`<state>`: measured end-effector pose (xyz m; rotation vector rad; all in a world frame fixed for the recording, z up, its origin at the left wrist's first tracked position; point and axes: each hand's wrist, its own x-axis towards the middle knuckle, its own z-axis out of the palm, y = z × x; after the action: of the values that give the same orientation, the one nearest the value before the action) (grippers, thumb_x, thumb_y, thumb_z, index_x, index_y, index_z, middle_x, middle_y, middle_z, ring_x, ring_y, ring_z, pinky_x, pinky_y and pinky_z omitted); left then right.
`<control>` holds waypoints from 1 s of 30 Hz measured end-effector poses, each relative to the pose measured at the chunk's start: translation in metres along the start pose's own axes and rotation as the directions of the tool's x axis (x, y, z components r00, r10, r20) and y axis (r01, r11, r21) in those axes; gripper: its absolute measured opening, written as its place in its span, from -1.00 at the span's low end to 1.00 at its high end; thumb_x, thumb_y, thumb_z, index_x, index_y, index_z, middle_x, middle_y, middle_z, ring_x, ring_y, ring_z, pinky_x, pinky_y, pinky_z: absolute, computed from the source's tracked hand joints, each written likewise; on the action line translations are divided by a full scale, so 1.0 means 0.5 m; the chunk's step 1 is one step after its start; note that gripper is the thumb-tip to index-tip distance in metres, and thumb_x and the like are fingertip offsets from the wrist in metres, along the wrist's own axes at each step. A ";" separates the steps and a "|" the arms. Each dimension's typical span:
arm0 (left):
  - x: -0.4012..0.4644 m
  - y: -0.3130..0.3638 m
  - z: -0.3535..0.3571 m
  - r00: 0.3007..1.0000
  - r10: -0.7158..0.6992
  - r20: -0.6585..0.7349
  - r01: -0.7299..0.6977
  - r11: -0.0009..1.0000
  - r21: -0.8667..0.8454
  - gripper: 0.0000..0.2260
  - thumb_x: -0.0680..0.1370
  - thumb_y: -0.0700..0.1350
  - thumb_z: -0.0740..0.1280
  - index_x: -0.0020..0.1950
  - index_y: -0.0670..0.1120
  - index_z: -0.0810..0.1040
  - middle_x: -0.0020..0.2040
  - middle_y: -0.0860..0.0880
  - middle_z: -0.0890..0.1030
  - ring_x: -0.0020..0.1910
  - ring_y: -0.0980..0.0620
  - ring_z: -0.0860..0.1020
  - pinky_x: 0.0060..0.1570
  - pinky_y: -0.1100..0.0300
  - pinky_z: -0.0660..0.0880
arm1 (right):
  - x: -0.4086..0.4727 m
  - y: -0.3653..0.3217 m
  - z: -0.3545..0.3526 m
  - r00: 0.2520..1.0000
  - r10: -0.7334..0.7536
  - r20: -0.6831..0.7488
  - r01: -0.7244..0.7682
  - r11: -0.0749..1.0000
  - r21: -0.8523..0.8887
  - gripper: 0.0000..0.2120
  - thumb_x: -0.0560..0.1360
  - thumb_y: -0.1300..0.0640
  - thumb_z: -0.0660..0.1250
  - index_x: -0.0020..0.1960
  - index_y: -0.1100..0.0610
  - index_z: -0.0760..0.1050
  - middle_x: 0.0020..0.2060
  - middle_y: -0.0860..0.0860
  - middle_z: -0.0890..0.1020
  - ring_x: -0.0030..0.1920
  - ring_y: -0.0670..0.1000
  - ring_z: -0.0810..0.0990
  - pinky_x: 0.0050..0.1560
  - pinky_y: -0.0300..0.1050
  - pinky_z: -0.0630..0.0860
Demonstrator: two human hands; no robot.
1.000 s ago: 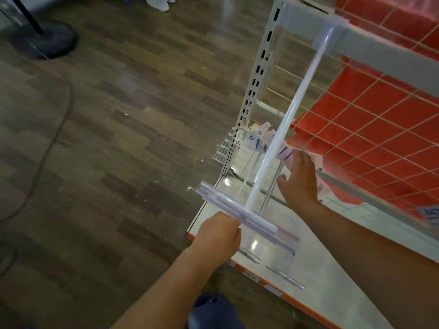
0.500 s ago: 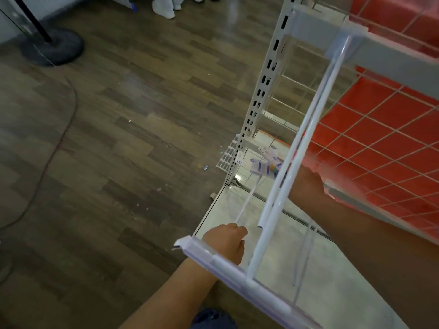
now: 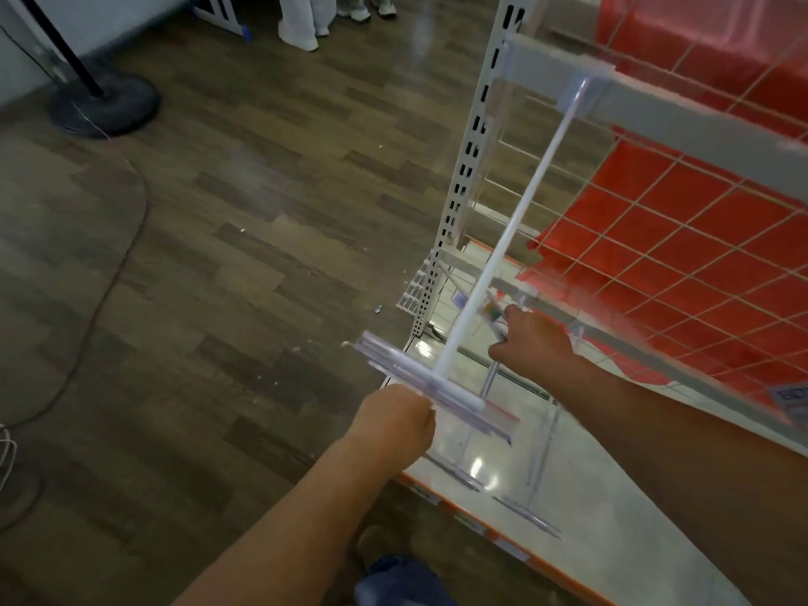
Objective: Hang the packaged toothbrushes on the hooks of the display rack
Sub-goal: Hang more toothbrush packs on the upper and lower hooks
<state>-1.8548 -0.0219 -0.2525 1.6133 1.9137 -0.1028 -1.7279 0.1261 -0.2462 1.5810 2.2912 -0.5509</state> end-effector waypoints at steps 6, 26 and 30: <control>-0.080 -0.007 -0.017 0.992 0.073 -0.102 -0.078 0.996 -0.046 -0.73 0.62 -0.08 0.13 0.30 -0.06 0.43 0.17 -0.05 0.54 0.10 0.00 0.53 0.13 0.17 0.46 | -0.080 -0.006 -0.023 1.000 0.017 -0.020 -0.015 0.997 0.079 -0.62 0.41 0.11 0.38 0.18 0.16 0.40 -0.11 0.05 0.48 -0.17 0.05 0.47 -0.31 -0.18 0.34; -0.404 0.104 -0.018 0.947 0.237 -0.217 -0.239 0.971 0.019 -0.72 0.61 -0.04 0.16 0.31 0.06 0.42 0.22 0.02 0.54 0.14 0.06 0.52 0.14 0.18 0.45 | -0.553 0.009 -0.068 0.978 0.163 -0.126 -0.090 0.888 0.450 -0.66 0.38 0.10 0.42 0.08 0.09 0.36 -0.14 0.03 0.48 -0.16 0.05 0.49 -0.24 -0.14 0.38; -0.458 0.166 -0.045 0.927 0.324 -0.189 -0.333 0.943 -0.020 -0.66 0.58 0.08 0.21 0.34 0.06 0.39 0.18 0.04 0.53 0.01 0.12 0.48 0.03 0.23 0.42 | -0.654 0.019 -0.099 0.968 0.170 -0.185 -0.018 0.780 0.625 -0.75 0.39 0.18 0.41 -0.04 0.10 0.36 -0.29 -0.01 0.43 -0.32 -0.06 0.41 -0.37 -0.24 0.29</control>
<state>-1.7751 -0.1890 -0.0926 1.9398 1.7289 0.2408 -1.6067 -0.1159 -0.0561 2.1411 2.3005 -1.2604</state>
